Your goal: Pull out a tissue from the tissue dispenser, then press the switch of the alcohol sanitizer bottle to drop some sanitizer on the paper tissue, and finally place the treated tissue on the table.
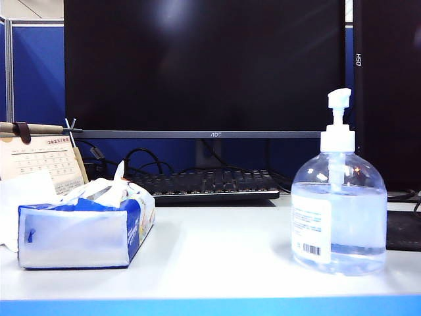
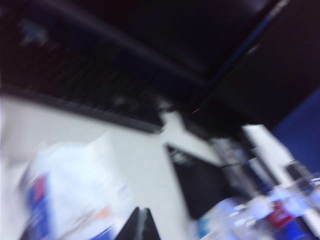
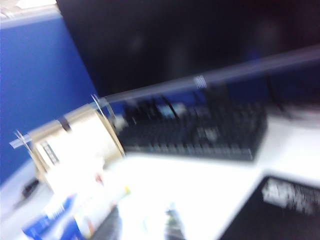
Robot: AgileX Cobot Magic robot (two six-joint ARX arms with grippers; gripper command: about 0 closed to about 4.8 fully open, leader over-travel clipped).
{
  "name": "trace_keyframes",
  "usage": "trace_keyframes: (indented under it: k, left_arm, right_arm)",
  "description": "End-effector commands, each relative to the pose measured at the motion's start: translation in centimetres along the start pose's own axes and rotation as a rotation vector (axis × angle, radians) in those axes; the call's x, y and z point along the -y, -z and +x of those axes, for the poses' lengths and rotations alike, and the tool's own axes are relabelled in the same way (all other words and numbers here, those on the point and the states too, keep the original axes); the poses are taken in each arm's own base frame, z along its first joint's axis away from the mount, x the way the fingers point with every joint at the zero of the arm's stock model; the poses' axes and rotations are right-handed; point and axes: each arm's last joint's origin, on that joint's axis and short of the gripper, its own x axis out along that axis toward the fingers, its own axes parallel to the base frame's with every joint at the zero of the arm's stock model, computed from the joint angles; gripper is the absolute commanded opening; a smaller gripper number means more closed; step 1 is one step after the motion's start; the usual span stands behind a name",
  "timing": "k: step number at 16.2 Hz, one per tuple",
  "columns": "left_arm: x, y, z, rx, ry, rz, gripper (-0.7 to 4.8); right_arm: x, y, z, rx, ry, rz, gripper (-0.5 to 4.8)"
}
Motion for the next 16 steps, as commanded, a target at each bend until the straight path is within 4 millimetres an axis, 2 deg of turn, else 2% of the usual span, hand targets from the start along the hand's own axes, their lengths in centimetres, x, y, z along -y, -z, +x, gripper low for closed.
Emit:
trace_keyframes:
  k: [1,3,4,6,7,8,9,10,11,12,16]
  left_arm:
    - [2.7,-3.4,-0.3,0.076,0.091,0.061,-0.06]
    - [4.4,-6.2,0.2,0.093,0.115,0.092,-0.06]
    - [5.1,-7.8,1.1,0.063,0.135,0.104,-0.05]
    - [4.9,-9.8,4.5,-0.085,0.149,0.072,-0.06]
    - [4.1,-9.5,7.1,-0.197,0.157,0.052,-0.05]
    - [3.4,-8.2,9.9,-0.324,0.16,0.023,0.3]
    - [2.8,-6.5,12.0,-0.424,0.153,-0.011,1.11]
    - [2.3,-4.9,13.7,-0.5,0.151,-0.036,1.5]
    - [2.0,-3.8,14.8,-0.536,0.148,-0.043,1.51]
    - [1.6,-3.3,15.4,-0.533,0.101,-0.038,1.51]
    - [0.8,-2.7,15.2,-0.54,-0.084,-0.044,1.54]
  right_arm:
    - [-1.3,-2.8,-0.3,0.08,-0.03,-0.051,1.18]
    - [-1.9,-4.4,-0.3,0.098,-0.037,-0.06,1.19]
    - [-2.2,-5.3,-0.1,0.098,-0.038,-0.059,1.19]
    - [-2.5,-7.2,0.8,0.083,-0.036,-0.052,1.18]
    - [-2.5,-8.1,1.4,0.065,-0.029,-0.044,1.19]
    - [-2.4,-8.6,2.1,0.046,-0.022,-0.039,1.23]
    - [-2.2,-8.9,2.6,0.035,-0.017,-0.035,1.27]
    - [-2.1,-8.9,2.8,0.023,-0.013,-0.029,1.27]
    - [-2.1,-8.9,2.9,0.02,-0.011,-0.029,1.27]
    - [-2.1,-8.9,2.8,0.022,-0.013,-0.044,1.27]
    - [-2.0,-8.8,2.8,0.019,-0.004,-0.091,1.27]
